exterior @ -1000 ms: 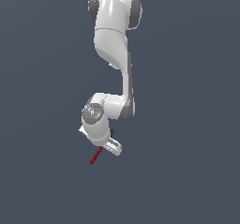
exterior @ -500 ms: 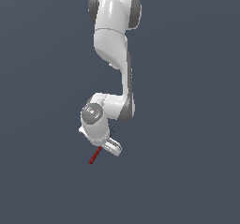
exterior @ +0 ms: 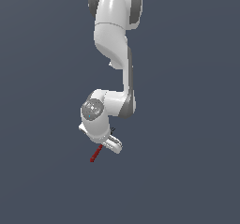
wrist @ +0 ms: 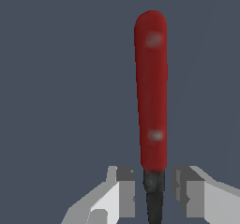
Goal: Pick up the object and move it to a goal position.
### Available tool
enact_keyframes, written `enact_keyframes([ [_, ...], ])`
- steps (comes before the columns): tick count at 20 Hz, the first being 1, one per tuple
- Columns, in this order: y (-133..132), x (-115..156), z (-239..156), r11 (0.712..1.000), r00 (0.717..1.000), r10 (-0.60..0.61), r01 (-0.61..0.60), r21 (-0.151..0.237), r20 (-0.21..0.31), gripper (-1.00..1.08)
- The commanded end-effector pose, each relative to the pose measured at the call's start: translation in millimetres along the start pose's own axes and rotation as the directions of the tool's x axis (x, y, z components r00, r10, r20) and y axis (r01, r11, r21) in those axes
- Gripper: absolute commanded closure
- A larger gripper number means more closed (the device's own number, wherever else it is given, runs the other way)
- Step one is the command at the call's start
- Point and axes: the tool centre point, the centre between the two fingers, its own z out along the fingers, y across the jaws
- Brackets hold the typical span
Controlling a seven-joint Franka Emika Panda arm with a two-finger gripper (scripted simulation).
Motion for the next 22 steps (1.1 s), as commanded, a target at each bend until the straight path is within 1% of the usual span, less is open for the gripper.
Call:
enact_keyframes([
  [1,0.2,-3.4,-10.2,1.000,1.000,0.000,0.000,0.001,-0.001,1.08],
  [9,2.9,-24.1,-61.6,1.000,1.000,0.000,0.000,0.001,-0.001,1.08],
  [22,9.4,-72.6,-186.1,1.000,1.000,0.000,0.000,0.002,0.000,1.08],
])
